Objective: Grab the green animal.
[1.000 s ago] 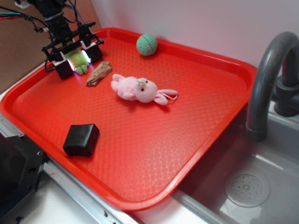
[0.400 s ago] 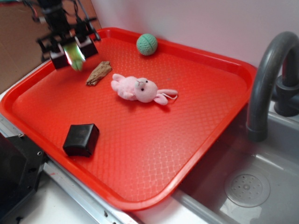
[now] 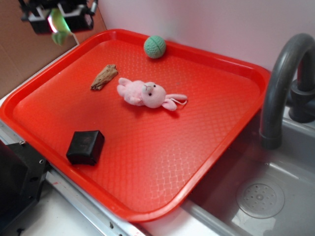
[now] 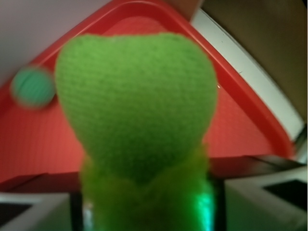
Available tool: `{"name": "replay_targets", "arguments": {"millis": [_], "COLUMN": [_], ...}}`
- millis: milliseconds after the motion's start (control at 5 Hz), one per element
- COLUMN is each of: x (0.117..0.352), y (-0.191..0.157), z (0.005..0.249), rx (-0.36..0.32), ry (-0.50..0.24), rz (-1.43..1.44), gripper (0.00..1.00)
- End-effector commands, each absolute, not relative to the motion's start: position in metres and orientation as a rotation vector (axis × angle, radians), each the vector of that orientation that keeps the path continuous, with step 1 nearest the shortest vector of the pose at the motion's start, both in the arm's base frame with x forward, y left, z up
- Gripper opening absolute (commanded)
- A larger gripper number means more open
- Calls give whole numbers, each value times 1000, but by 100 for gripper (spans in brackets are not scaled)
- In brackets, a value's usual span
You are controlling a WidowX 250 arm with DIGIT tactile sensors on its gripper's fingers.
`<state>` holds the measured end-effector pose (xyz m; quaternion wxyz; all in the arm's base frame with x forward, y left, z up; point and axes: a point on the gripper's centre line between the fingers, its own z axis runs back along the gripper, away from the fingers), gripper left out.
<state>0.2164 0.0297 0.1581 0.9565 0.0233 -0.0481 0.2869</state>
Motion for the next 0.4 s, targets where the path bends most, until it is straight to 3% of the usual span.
{"name": "replay_targets", "arguments": {"millis": [0,200], "x": [163,157], "y": [-14,-24], "z": [217,217], "rx": [-68,-91], "ry": [-168,-140], "rz": [198,119], "gripper": [0,0]}}
